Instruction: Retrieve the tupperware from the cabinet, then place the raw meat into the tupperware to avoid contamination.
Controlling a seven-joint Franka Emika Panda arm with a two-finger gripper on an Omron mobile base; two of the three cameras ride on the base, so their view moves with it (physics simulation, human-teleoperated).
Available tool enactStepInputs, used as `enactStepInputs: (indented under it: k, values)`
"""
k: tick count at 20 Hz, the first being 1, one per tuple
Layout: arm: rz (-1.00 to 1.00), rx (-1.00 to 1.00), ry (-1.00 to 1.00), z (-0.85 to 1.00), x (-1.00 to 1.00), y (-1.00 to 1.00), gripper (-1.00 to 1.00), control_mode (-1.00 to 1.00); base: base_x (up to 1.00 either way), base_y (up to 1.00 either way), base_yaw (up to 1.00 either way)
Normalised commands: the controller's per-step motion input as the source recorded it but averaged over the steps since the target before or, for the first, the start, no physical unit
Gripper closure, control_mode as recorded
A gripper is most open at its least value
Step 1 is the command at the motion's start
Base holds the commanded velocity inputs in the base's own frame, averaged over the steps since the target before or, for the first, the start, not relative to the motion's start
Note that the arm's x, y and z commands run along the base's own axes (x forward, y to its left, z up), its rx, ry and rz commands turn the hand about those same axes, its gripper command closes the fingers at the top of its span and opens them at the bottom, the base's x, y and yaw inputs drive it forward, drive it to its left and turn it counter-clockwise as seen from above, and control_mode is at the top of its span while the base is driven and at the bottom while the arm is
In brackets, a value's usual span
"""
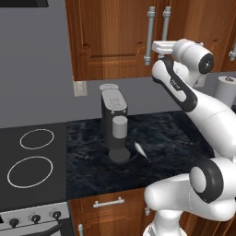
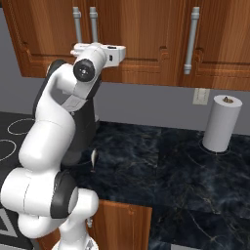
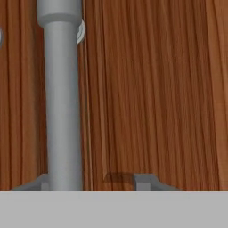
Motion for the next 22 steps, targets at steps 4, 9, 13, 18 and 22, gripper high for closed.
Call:
enactStepInputs:
  k: [4, 9, 13, 18, 22]
  values:
    - [0.00, 0.00, 0.05, 0.25, -0.16, -0.32, 1.00, -1.00, 0.00, 0.00, 0.00]
    - [0.00, 0.00, 0.06, 0.31, -0.27, -0.43, 1.00, -1.00, 0.00, 0.00, 0.00]
    - [0.00, 0.00, 0.04, 0.31, -0.36, -0.51, 1.00, -1.00, 0.00, 0.00, 0.00]
    - [0.00, 0.00, 0.01, 0.26, -0.41, -0.53, 1.00, -1.00, 0.00, 0.00, 0.00]
    - [0.00, 0.00, 0.00, 0.22, -0.44, -0.62, 1.00, -1.00, 0.00, 0.00, 0.00]
